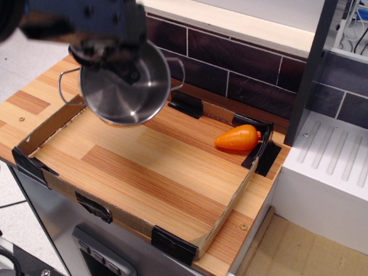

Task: Topple metal pot

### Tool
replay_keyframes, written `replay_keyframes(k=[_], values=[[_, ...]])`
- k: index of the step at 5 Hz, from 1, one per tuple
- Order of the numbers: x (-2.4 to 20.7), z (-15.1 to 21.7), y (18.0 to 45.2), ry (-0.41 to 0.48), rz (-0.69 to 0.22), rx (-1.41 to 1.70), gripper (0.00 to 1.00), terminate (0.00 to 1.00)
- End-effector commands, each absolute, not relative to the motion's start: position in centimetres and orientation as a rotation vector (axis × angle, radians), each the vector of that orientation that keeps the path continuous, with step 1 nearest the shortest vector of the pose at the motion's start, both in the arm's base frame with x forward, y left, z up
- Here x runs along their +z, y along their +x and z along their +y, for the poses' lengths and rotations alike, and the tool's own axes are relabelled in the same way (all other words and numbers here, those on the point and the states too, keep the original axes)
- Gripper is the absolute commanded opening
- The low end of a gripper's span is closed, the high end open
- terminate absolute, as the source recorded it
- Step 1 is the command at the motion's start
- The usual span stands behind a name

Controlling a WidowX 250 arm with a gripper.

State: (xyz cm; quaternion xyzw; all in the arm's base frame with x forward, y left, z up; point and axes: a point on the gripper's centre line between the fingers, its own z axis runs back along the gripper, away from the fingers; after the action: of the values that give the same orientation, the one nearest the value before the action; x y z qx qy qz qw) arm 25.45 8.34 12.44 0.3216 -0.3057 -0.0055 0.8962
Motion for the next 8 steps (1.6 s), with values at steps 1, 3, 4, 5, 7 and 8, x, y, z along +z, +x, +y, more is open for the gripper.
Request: replay_keyframes(k=[1,3,4,5,7,8], values=[[10.0,7.2,25.5,0.743,-0.584,-0.036,0.00,0.00],[7.1,6.3,24.1,0.786,-0.508,-0.045,0.00,0.00],[7.3,6.1,23.5,0.735,-0.398,0.028,1.00,0.00],[8.1,5.5,22.1,0.658,-0.322,0.045,1.00,0.00],[12.6,4.4,19.9,0.496,-0.145,0.120,1.00,0.00],[16.1,4.0,19.4,0.367,-0.083,0.092,1.00,0.00]])
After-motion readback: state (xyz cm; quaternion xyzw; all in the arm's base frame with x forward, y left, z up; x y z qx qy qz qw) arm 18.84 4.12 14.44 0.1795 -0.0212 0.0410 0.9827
